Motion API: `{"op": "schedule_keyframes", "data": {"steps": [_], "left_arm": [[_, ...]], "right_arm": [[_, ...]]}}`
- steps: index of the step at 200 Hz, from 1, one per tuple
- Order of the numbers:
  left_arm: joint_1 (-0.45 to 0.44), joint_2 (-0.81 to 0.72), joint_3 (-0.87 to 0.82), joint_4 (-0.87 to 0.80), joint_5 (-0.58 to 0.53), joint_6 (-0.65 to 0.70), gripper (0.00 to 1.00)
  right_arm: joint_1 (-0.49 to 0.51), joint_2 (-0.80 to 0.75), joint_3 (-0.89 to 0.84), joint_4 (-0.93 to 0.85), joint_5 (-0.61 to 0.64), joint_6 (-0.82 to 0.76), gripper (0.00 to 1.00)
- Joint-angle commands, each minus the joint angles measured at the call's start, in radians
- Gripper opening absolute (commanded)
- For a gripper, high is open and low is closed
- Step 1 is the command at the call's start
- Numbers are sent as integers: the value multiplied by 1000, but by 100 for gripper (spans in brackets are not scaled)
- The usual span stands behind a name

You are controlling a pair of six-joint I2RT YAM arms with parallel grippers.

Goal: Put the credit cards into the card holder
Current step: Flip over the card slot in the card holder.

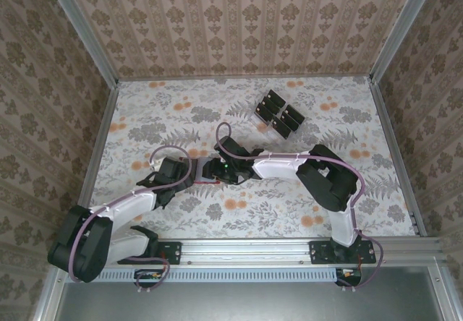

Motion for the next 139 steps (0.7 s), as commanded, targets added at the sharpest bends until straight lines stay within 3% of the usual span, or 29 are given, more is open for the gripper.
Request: {"op": "schedule_keyframes", "data": {"steps": [1,139], "left_arm": [[11,36,-30,55,62,3,100],[11,36,-45,73,76,-3,100]], "right_arm": [[6,13,8,18,15,18,53],[9,99,110,9,-11,9,46]]}}
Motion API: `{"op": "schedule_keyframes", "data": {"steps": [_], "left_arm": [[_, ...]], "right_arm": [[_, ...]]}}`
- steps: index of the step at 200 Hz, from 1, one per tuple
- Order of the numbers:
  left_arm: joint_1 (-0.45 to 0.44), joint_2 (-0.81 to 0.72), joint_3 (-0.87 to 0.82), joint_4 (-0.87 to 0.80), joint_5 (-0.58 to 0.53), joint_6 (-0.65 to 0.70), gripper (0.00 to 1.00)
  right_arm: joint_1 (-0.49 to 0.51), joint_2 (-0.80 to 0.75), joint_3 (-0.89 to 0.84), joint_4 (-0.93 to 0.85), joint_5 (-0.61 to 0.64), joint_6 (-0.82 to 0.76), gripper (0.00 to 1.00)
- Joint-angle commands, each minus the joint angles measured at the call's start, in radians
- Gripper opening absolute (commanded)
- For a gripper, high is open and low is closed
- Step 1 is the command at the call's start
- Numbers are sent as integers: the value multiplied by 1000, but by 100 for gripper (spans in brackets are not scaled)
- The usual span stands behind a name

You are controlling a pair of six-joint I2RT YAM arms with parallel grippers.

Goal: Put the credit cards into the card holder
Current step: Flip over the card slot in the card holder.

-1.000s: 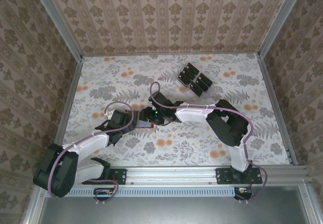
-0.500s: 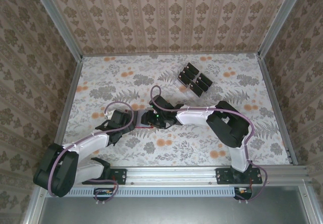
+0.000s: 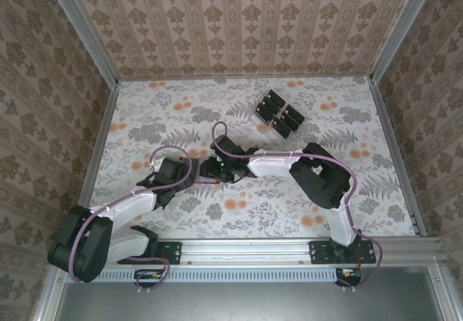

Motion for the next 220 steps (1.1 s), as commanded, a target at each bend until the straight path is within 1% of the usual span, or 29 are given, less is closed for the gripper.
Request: {"op": "schedule_keyframes", "data": {"steps": [1,20,39,58,71,99,101,104,118,146,150,160,172,192,220], "left_arm": [[11,36,-39,59,78,-3,100],[11,35,-38,59,83,-5,100],[11,25,-31,52,87,-5,100],[14,-3,-14,27,89,-7,100],[14,-36,0,4,87,-8,100],[14,-138,31,-56,74,-20,100],[36,-146,32,-60,73,-21,100],[41,-157,35,-65,72,-22,100],[47,-207,47,-96,64,-28,100],[52,-291,60,-146,39,-49,100],[52,-301,60,-152,35,-55,100],[51,-326,57,-161,29,-62,100],[51,-348,55,-172,24,-70,100],[54,-361,59,-194,21,-73,100],[54,-363,59,-202,29,-71,100]], "right_arm": [[8,32,39,6,-9,8,46],[8,41,53,4,-12,9,37],[7,48,64,4,-15,9,24],[7,47,79,-5,-15,0,13],[8,47,96,-16,-15,-11,11],[10,60,146,-55,-20,-44,10],[10,62,150,-57,-20,-46,10],[11,64,157,-61,-21,-50,10],[11,82,187,-79,-24,-62,14],[18,157,281,-117,-47,-80,28],[19,170,295,-124,-50,-83,31],[22,202,329,-132,-55,-88,42],[23,235,360,-136,-64,-89,50],[23,267,388,-150,-58,-100,56],[22,253,348,-158,-43,-113,62]]}}
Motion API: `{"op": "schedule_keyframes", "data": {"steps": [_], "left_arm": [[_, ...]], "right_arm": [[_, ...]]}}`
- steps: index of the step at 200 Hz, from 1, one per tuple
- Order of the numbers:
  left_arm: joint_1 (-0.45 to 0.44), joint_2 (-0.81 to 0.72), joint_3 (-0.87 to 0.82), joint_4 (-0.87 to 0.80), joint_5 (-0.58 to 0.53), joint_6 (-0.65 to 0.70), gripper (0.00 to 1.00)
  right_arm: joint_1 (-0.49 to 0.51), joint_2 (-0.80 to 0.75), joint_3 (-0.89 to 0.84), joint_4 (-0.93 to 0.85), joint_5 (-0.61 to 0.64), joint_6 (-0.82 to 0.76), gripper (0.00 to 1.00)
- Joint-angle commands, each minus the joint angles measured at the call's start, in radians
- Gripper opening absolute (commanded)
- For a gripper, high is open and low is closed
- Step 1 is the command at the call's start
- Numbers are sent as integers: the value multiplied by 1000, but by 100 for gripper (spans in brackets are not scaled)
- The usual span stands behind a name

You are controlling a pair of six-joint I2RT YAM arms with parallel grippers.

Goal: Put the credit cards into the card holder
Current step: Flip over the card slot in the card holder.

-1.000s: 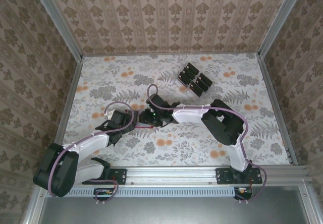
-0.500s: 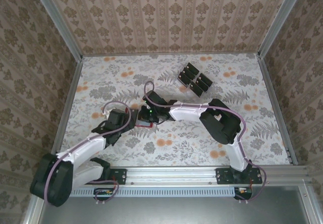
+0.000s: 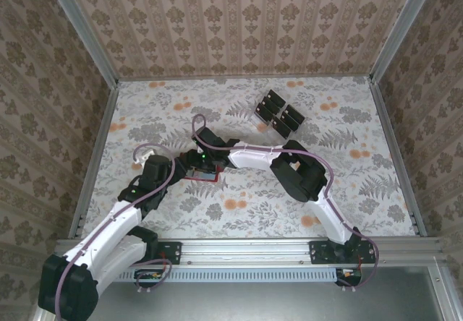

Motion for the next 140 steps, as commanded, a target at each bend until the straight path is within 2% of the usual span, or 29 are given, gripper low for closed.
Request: {"op": "schedule_keyframes", "data": {"steps": [1,88,140], "left_arm": [[6,-13,21,-47,-9,-19,100],[6,0,20,-60,24,-10,100],[2,-5,25,-69,48,-14,100]], "right_arm": [[5,15,-23,-67,4,-23,62],[-34,-126,-252,-114,35,-21,65],[-53,-250,-430,-126,18,-125,64]]}}
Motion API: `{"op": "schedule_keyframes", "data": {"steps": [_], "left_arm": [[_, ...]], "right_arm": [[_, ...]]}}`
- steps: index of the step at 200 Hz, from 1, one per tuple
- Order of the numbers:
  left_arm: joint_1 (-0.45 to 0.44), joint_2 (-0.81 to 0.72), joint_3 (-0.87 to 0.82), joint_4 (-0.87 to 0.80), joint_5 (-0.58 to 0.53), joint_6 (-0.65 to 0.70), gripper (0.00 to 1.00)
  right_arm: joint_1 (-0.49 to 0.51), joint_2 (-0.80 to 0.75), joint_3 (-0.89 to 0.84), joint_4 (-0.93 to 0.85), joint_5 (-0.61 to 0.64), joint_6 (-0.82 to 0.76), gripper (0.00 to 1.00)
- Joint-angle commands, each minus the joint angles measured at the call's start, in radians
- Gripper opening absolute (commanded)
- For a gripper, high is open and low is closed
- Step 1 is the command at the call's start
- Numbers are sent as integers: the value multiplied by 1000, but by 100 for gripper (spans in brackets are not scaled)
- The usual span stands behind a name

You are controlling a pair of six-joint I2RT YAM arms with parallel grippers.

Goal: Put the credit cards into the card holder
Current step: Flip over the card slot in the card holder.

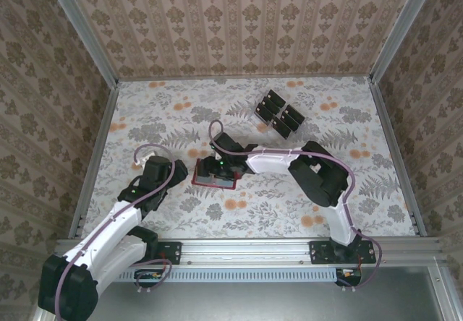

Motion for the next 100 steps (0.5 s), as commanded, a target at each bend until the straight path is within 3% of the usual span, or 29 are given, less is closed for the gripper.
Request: {"op": "schedule_keyframes", "data": {"steps": [1,61,100], "left_arm": [[2,-2,24,-35,20,-9,100],[-19,55,38,-9,24,-6,100],[-60,131,61,26,55,22,100]], "right_arm": [[-13,-21,-84,-146,15,-82,64],[-80,-214,19,-198,-160,-397,64],[-208,-311,122,-396,18,-463,63]]}}
